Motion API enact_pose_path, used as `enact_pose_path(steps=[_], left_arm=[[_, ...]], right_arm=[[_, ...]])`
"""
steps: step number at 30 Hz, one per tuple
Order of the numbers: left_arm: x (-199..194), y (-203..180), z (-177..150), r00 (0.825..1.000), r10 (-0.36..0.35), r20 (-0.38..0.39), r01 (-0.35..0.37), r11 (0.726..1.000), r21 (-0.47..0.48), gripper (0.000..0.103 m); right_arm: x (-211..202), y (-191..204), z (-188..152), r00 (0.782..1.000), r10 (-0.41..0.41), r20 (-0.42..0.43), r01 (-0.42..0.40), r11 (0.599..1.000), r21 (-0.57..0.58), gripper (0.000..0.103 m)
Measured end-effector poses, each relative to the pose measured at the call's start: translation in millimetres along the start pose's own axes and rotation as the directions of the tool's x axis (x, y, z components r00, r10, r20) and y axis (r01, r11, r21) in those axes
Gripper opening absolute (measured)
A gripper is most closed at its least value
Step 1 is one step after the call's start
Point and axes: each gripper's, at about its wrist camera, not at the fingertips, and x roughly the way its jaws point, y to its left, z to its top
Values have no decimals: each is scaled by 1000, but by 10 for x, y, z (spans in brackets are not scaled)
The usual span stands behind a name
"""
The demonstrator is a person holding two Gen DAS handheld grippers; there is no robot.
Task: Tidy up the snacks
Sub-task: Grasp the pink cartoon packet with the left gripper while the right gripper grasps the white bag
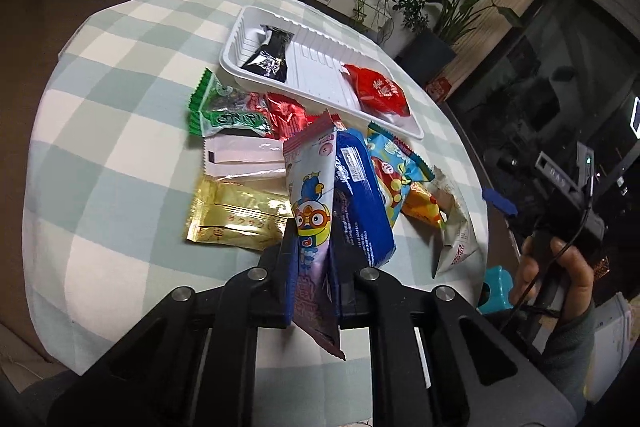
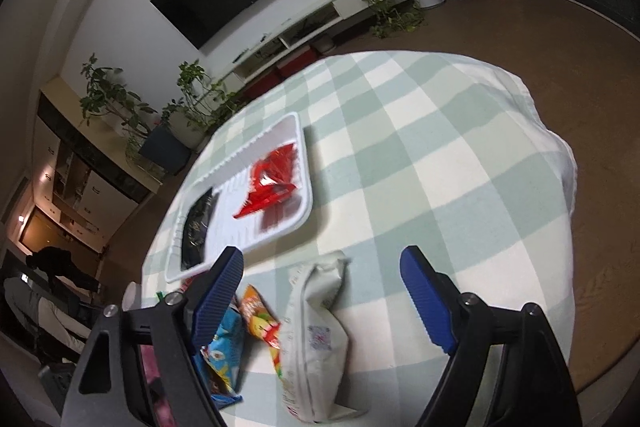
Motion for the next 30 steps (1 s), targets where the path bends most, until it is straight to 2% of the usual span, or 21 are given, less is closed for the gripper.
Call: enact_pose_path(steps=[4,10,15,22,25,29,30], left_arm=[[-68,51,-13,999,-26,22,26,1000,-8,11],[-162,94,-39,996,-75,56,76,997,-19,11],[-159,83,-50,995,-79,55,80,997,-16,11],[-106,73,-48,996,-77,41,77,997,-13,11],[-99,70,-50,996,-76,40,76,997,-13,11],[-91,72,-52,997,-75,36,75,997,-11,11],[-88,72,-54,997,-76,35,76,997,-10,11]], right_arm=[[-43,5,-151,1000,-8,-24,7,1000,-17,83],[-76,195,-415,996,-81,-41,75,987,-141,83],[75,308,-569,983,-152,-102,124,963,-238,70],[135,300,-601,978,-158,-133,122,962,-246,65],[189,316,-627,974,-158,-162,113,961,-254,57],[202,327,-640,973,-150,-174,102,961,-257,39],[199,327,-639,974,-148,-173,101,961,-257,37]])
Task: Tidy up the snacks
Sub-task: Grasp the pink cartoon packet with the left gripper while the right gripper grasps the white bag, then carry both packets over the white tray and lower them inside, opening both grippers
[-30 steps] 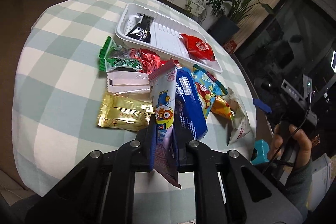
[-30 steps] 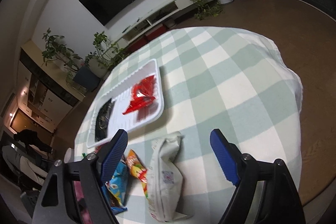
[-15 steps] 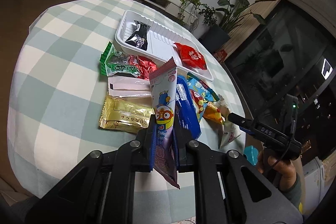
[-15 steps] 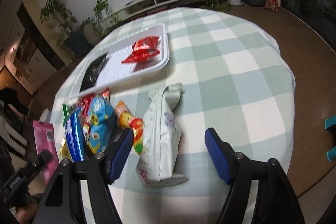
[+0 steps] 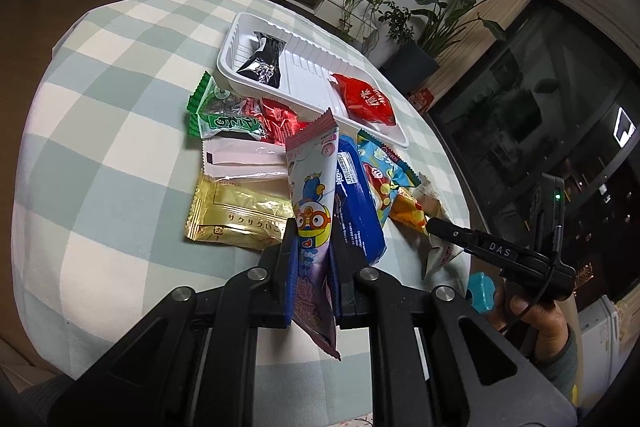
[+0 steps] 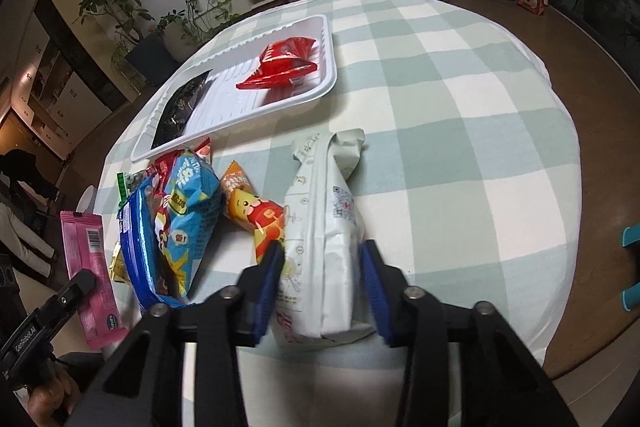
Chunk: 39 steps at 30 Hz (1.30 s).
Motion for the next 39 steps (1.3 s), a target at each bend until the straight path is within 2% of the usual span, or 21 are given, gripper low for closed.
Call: enact_pose_path(steps=[3,12,22,27,31,35,39], left_arm=[[6,2,-1,1000,-2,-1,2,1000,-1,11],[27,4,-1,1000,-19,-1,19,1000,-7,11],[-36,-24,113,998,-63,21,63,998,-19,11],[-153,-76,484,994,-78,73,78,997,1,11],[-146,-231,942,990,-89,110,83,995,60,11],[87,-407,1369,990,-104,100,92,989,117,11],[418,-512,1751,993,-92,74,79,982,169,11]], right_arm=[[-28,-25,3,1000,5,11,-5,1000,13,33],[-154,-55,30,997,48,68,-50,998,36,31],[-426,-256,105,971,114,211,-146,980,139,31],[-614,-353,211,941,138,309,-200,964,178,31],[-743,-332,432,922,142,360,-214,962,167,31],[-816,-211,758,905,155,397,-221,967,128,31],[-783,76,1201,888,182,423,-224,973,51,31]])
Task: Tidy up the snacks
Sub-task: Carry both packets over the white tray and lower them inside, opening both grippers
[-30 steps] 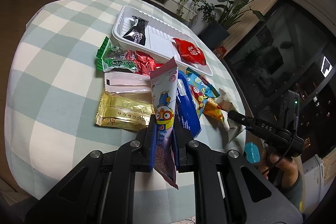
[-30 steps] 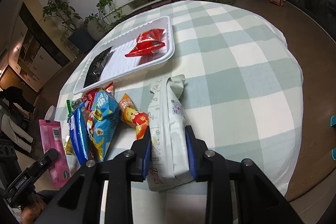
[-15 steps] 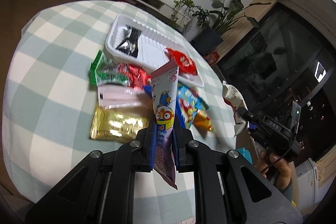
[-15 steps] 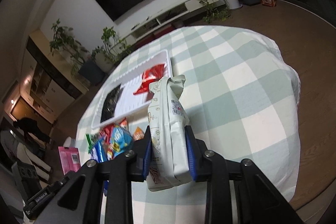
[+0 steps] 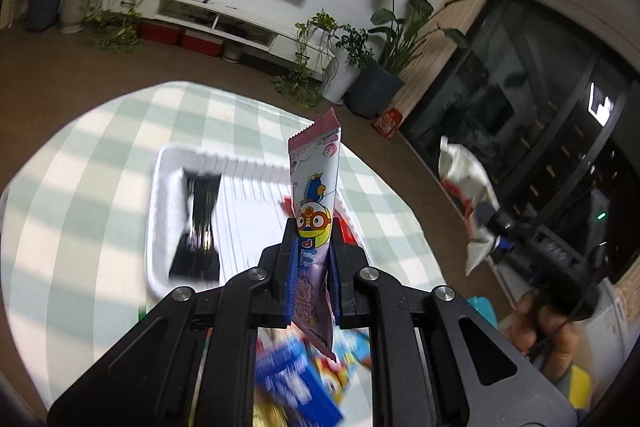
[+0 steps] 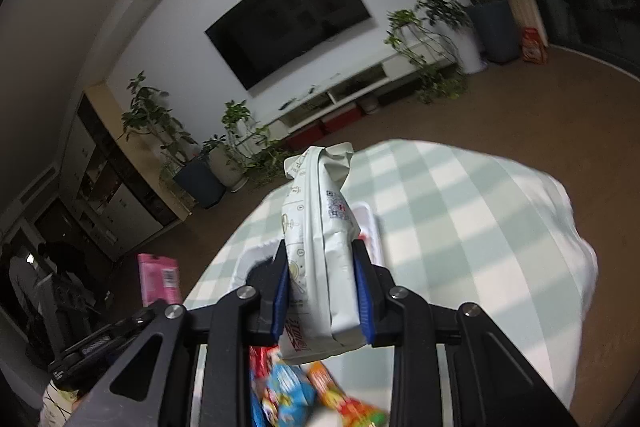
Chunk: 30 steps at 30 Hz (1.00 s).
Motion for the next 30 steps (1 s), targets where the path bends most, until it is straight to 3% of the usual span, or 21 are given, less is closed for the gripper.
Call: enact_pose_path(steps=[5,8,16,20,30], left_arm=[[476,152,335,999,14,-47,-14,1000,11,11],[772,263,348,996,26,-83,-25,999,20,11],[1260,523,131,987,67,-148,-63,998,30,11],[1363,643,73,983,74,-168,-72,997,17,11],[1502,629,-23,973,111,-202,-102,993,53,11]], right_arm=[[477,326,249,999,29,-29,-32,996,-82,31],[884,471,276,996,17,-91,-28,992,-119,31],[1619,493,-135,969,-43,-242,1,985,-170,31],[1812,446,-308,951,-73,-301,15,981,-192,31],[1982,370,-417,938,-89,-336,18,978,-208,31]])
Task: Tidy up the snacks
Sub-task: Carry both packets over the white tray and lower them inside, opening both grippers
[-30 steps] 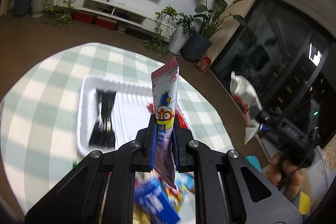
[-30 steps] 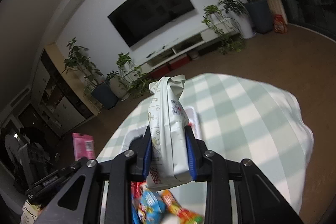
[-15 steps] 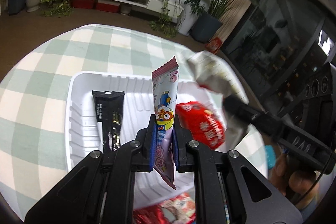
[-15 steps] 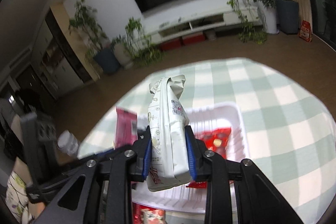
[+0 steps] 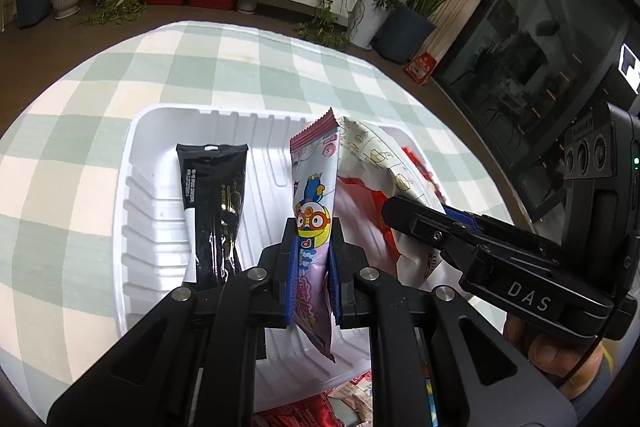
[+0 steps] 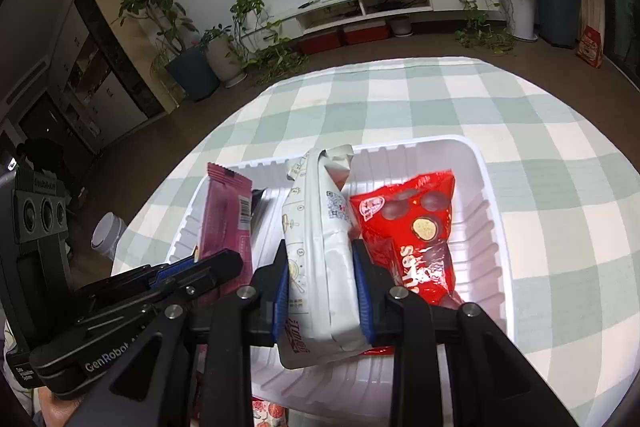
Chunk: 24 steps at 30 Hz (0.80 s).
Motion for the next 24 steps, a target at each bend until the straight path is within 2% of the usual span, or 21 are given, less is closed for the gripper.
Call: enact_pose_path(steps=[7,19,22,24], left_arm=[[67,49,-16,1000,15,-19,-16,1000,-13,12],[102,113,-36,999,42,-34,-43,999,-28,17],[81,114,-30,999,38,-28,-39,999,-30,22],[44,107,-21,999,40,-18,-41,999,-28,35]], right_arm=[[128,-30,-41,999,-3,-48,3,1000,-1,31],[197,-32,-73,997,-22,-68,21,1000,-14,34],[186,-35,-79,997,-25,-69,24,1000,-15,41],[167,-27,-78,998,-21,-66,20,1000,-18,48]])
